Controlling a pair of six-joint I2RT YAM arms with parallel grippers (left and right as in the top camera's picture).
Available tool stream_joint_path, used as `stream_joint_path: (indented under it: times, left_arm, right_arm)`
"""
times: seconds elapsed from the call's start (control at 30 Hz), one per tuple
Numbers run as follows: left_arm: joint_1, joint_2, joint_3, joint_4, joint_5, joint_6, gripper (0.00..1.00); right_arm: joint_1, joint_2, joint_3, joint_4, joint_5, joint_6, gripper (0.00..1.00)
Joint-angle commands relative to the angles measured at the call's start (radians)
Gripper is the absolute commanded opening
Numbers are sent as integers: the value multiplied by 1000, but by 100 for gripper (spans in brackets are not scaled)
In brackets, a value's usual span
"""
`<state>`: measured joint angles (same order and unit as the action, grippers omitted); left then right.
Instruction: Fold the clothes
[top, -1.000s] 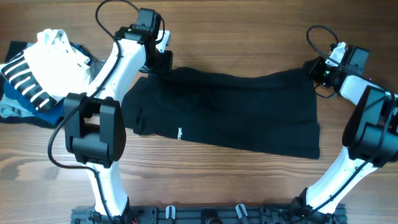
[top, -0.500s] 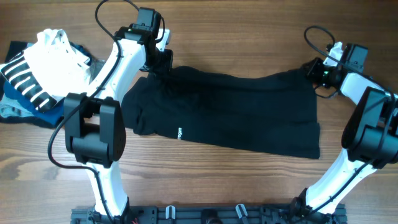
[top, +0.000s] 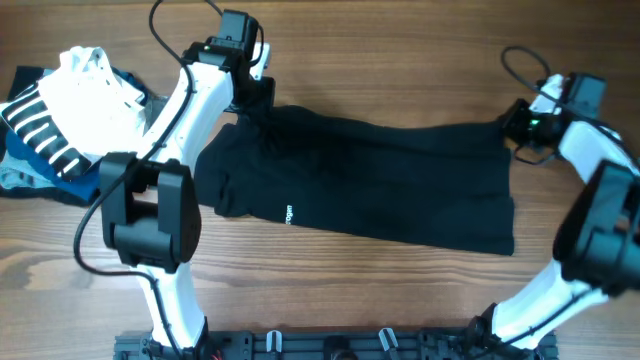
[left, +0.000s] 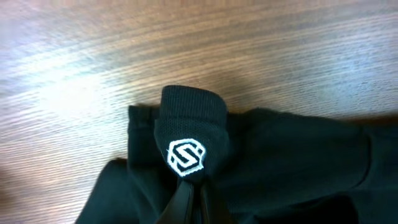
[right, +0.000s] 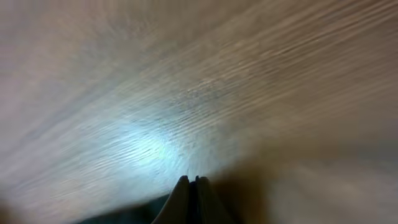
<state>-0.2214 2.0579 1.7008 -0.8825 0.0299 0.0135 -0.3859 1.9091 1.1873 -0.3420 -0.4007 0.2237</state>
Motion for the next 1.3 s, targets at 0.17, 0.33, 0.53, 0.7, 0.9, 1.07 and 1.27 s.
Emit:
stream_joint_path:
  times: [0.17, 0.33, 0.53, 0.7, 0.9, 1.07, 1.27]
  left_arm:
    - [-1, -95, 7, -23, -32, 6, 7]
    - [-1, -95, 7, -139, -32, 5, 4]
    - [-1, -95, 6, -272, -32, 5, 6]
    - [-1, -90, 4, -37, 3, 42, 34]
    - [-1, -25, 3, 117, 3, 58, 42]
    - [2, 62, 3, 137, 3, 58, 42]
    - [11, 117, 3, 136, 26, 57, 43]
  right_arm:
    - [-38, -256, 6, -193, 91, 73, 4]
    - [-38, -263, 5, -392, 115, 76, 5]
    - [-38, -263, 2, -616, 252, 63, 5]
    - [-38, -263, 2, -588, 240, 68, 4]
    - [-38, -263, 2, -571, 220, 65, 4]
    - [-38, -263, 2, -563, 220, 67, 4]
    - [-38, -263, 2, -556, 217, 68, 5]
